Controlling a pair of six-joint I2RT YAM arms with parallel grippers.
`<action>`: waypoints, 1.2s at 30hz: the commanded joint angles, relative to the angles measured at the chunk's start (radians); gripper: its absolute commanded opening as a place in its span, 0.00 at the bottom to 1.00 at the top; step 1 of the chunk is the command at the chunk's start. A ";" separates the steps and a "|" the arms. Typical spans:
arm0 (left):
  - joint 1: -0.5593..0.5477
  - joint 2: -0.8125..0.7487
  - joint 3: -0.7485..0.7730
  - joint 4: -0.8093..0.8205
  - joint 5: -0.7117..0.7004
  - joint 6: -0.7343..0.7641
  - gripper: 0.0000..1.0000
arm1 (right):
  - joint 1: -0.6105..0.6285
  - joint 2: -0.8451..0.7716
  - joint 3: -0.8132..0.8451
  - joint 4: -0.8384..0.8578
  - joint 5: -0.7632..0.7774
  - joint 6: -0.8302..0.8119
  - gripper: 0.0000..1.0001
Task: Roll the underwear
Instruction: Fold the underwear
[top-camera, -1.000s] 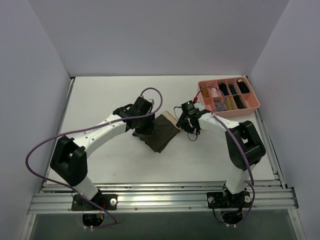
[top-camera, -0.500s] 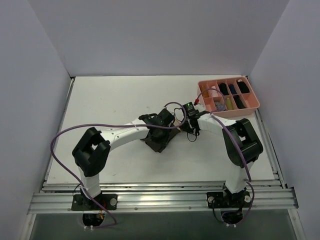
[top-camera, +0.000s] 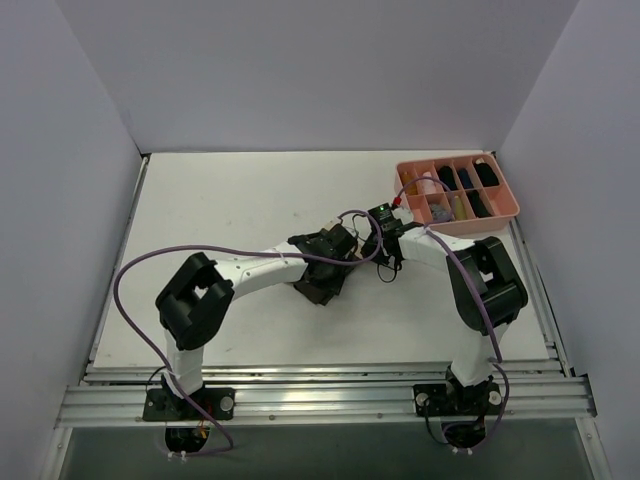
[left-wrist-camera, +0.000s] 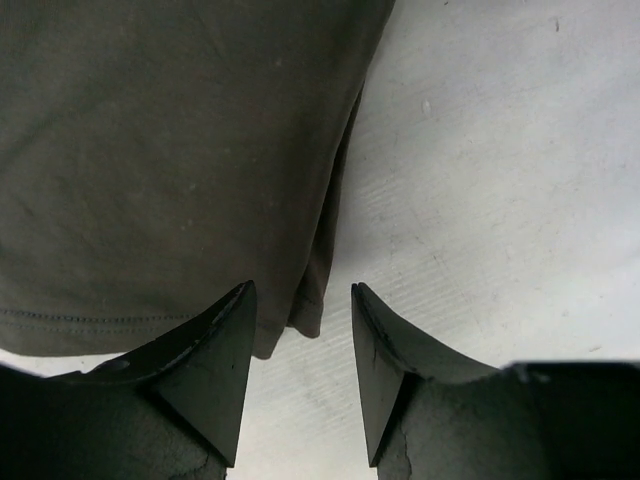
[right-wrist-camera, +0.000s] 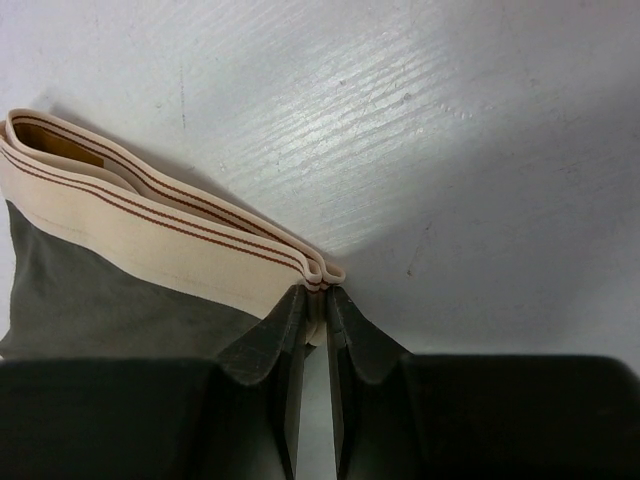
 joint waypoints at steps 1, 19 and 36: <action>-0.006 0.021 0.019 0.044 0.005 0.012 0.52 | -0.016 0.010 -0.024 -0.072 0.021 -0.029 0.09; -0.061 0.044 -0.111 0.078 -0.040 -0.066 0.31 | -0.032 0.018 -0.007 -0.073 -0.002 -0.031 0.00; -0.138 -0.146 -0.105 0.190 0.320 -0.234 0.02 | -0.111 -0.258 -0.134 -0.378 0.077 -0.243 0.00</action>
